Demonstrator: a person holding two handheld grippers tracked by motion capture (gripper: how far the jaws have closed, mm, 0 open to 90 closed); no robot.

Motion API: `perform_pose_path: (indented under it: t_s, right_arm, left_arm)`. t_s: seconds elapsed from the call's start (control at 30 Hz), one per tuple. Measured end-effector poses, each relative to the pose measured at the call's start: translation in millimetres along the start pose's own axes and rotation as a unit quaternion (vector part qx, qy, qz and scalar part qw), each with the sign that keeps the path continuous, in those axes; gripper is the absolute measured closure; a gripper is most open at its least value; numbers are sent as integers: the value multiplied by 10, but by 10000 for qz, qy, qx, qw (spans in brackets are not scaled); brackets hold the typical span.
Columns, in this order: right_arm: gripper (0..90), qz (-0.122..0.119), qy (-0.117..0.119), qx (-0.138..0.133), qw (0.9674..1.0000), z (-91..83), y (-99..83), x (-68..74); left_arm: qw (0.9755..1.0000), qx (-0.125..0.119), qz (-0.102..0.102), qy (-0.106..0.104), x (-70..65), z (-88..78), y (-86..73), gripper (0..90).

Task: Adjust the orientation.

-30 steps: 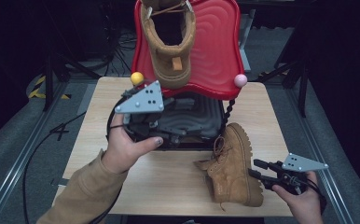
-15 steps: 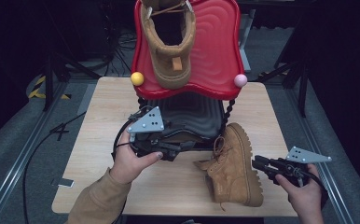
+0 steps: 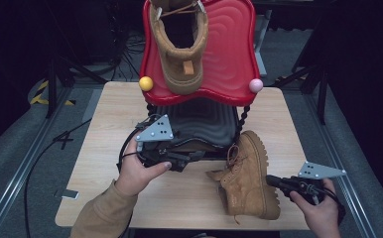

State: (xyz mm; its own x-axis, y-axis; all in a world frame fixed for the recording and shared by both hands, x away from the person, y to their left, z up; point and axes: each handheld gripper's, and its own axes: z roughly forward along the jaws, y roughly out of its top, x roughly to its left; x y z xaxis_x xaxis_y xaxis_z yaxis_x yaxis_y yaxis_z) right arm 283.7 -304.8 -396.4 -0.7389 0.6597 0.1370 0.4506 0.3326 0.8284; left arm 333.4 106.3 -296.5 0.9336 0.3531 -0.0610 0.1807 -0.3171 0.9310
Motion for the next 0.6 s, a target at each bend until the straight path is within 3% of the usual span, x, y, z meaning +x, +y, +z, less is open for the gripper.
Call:
perform_pose_path:
  t_s: [0.13, 0.6]
  right_arm:
    - [893, -97, 86, 181, 9998, 72, 10, 41]
    - [889, -196, 95, 264, 9994, 96, -3, 90]
  left_arm:
    - [10000, 35, -24, 19, -4, -21, -14, 332]
    - [9999, 85, -32, -115, -23, 44, -18, 332]
